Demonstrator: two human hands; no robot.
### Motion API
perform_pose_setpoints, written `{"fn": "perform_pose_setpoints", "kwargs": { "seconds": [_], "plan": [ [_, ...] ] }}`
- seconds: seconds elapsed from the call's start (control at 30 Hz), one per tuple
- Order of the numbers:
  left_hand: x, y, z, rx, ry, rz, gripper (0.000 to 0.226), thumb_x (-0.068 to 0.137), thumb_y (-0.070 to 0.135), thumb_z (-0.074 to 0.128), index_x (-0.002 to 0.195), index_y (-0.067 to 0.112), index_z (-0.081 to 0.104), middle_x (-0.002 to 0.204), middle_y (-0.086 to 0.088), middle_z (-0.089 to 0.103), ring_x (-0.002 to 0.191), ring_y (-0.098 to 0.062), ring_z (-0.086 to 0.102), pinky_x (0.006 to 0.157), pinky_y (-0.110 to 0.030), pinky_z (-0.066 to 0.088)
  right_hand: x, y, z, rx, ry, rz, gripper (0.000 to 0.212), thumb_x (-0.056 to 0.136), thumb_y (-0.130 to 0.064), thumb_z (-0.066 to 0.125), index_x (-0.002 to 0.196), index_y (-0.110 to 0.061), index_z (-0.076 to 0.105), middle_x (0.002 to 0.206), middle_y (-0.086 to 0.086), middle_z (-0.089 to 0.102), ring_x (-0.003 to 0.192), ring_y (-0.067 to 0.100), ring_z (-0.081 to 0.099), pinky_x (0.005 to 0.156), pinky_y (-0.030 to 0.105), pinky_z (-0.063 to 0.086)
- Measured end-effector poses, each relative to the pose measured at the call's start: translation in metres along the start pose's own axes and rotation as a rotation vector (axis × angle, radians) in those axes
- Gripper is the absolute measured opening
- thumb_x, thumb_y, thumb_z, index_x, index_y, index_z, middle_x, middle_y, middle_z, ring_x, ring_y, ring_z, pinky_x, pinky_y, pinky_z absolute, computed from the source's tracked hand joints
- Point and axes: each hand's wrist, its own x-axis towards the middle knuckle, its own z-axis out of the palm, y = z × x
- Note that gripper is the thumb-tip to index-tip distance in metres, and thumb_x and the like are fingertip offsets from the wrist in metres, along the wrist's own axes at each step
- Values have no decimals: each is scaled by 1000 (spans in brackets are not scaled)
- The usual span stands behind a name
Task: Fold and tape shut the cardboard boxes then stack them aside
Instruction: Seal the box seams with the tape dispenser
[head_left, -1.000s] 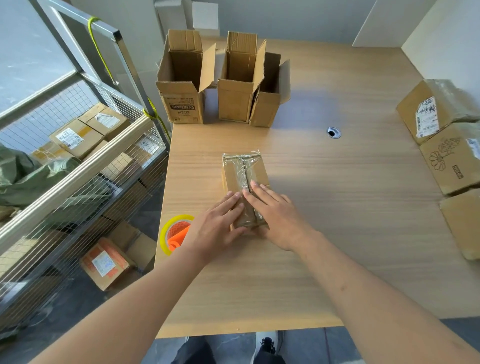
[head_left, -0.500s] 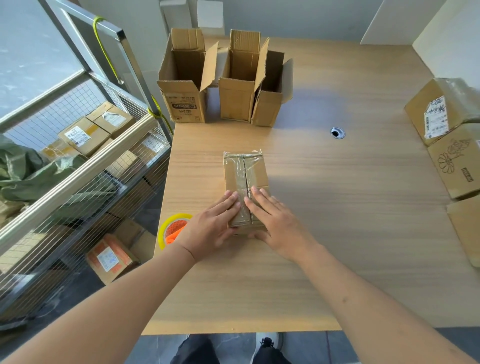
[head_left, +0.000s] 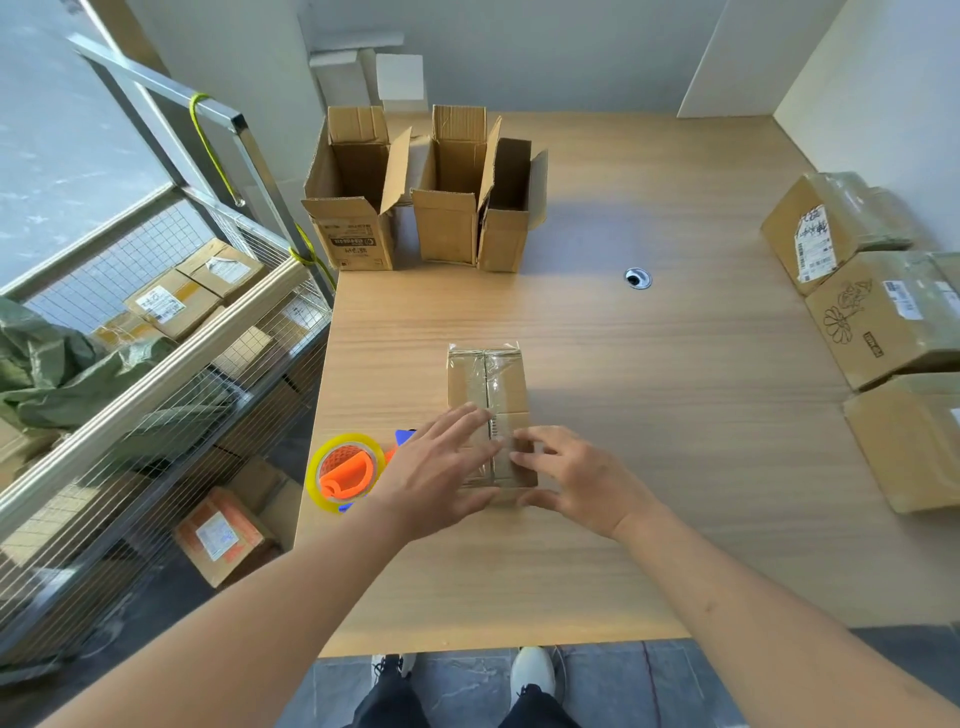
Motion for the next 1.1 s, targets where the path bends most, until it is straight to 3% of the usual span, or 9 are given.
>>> {"fn": "perform_pose_setpoints", "kwargs": {
  "seconds": [0.1, 0.2, 0.37, 0.43, 0.57, 0.63, 0.73, 0.87, 1.1],
  "plan": [
    [6, 7, 9, -79, -40, 11, 52, 90, 48, 74, 133, 19, 67, 157, -5, 47, 148, -26, 41, 115, -43, 43, -6, 7, 2, -5, 53, -22, 41, 82, -36, 84, 117, -17, 74, 126, 4, 59, 113, 20, 57, 76, 40, 62],
    [4, 6, 22, -115, -45, 3, 45, 93, 42, 70, 130, 17, 71, 152, -7, 54, 141, -28, 50, 108, -49, 50, -6, 9, 6, -38, 92, -43, 31, 81, -23, 86, 108, -15, 73, 108, 1, 57, 97, 21, 57, 67, 40, 59],
    [-5, 4, 38, -167, 37, 19, 44, 99, 40, 56, 129, 11, 71, 152, -8, 53, 143, -29, 47, 116, -48, 42, -10, 7, 22, -94, 189, -89, 23, 96, -26, 59, 110, -14, 71, 95, 2, 56, 84, 23, 55, 60, 36, 55],
    [-8, 4, 42, -173, 30, 22, 44, 102, 37, 53, 134, 10, 67, 157, -8, 47, 148, -28, 39, 121, -46, 34, -16, 5, 30, -47, 249, -3, 25, 91, -21, 70, 114, -12, 74, 89, 3, 60, 76, 23, 59, 60, 34, 55],
    [-11, 0, 38, -186, -47, 44, 46, 106, 30, 45, 147, 12, 55, 165, -6, 34, 155, -25, 25, 127, -41, 19, -20, -11, 36, 194, 308, 329, 54, 67, -12, 92, 119, -8, 75, 84, 4, 75, 69, 19, 72, 64, 32, 59],
    [-11, -2, 33, -179, -103, 58, 49, 105, 28, 40, 150, 12, 51, 167, -6, 30, 156, -25, 22, 127, -41, 18, -18, -22, 35, 342, 362, 508, 49, 66, -9, 94, 112, -8, 79, 89, 6, 79, 76, 11, 74, 77, 25, 58],
    [-10, -1, 29, -172, -134, 50, 51, 104, 28, 38, 151, 12, 49, 167, -6, 28, 156, -26, 21, 126, -42, 19, -17, -30, 35, 395, 361, 647, 42, 69, -8, 93, 109, -11, 80, 95, 3, 79, 85, 8, 75, 82, 12, 53],
    [-11, 3, 28, -207, -155, 16, 53, 101, 13, 54, 153, 13, 46, 168, -5, 24, 157, -24, 16, 127, -42, 18, -15, -28, 35, 227, 238, 593, 34, 74, -10, 88, 105, -20, 78, 95, 3, 79, 87, 25, 76, 76, 40, 60],
    [-8, -7, 19, -202, -218, 68, 66, 97, -3, 51, 159, 15, 36, 171, -2, 14, 159, -20, 6, 128, -32, 6, -9, -35, 27, 12, 141, 661, 18, 85, -25, 79, 102, -23, 73, 93, 3, 77, 93, 34, 70, 71, 41, 56]
  ]
}}
